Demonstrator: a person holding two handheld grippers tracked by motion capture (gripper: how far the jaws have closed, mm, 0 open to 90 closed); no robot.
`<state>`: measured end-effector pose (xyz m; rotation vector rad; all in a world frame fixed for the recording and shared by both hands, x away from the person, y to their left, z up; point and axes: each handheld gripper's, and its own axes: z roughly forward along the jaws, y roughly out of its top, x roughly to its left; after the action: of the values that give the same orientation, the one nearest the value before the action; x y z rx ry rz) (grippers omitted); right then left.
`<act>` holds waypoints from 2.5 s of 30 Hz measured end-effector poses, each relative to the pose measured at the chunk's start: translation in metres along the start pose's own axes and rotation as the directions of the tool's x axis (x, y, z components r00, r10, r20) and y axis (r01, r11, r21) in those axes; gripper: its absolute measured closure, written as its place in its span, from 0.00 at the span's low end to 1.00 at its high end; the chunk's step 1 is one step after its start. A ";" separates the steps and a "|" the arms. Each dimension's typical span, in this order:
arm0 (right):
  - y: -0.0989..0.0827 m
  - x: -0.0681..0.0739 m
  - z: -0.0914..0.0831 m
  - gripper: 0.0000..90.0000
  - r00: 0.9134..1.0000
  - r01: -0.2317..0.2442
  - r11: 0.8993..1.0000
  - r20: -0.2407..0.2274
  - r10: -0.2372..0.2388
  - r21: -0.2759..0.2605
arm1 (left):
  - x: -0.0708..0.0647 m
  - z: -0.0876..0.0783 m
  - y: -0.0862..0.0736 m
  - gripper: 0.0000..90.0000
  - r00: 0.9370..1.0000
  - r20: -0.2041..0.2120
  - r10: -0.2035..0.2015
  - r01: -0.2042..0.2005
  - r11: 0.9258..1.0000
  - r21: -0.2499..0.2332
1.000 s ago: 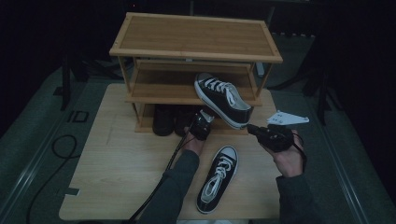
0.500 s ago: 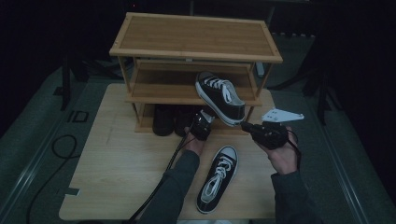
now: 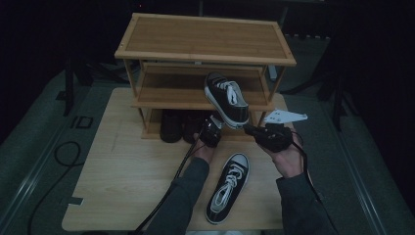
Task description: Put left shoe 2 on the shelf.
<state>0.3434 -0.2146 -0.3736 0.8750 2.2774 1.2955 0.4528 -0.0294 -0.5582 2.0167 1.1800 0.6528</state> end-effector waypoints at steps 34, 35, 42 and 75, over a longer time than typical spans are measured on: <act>0.030 0.011 0.052 1.00 0.997 0.066 0.998 -0.046 -0.065 0.012 | 0.000 -0.001 0.000 1.00 1.000 -0.012 0.024 -0.024 1.000 0.018; 0.031 0.011 0.054 1.00 0.996 0.069 0.997 -0.053 -0.069 0.014 | 0.000 -0.001 0.000 1.00 1.000 -0.012 0.024 -0.024 1.000 0.018; 0.034 0.006 0.065 1.00 0.998 0.048 0.999 -0.034 -0.048 0.011 | -0.001 -0.001 0.000 1.00 0.999 -0.017 0.027 -0.027 0.999 0.019; 0.044 -0.011 0.099 1.00 0.999 0.035 0.999 0.015 -0.035 0.008 | -0.003 0.000 0.000 1.00 1.000 -0.017 0.009 -0.009 1.000 0.003</act>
<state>0.4243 -0.1432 -0.3854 0.8409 2.2777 1.2619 0.4517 -0.0318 -0.5582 2.0239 1.1831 0.6748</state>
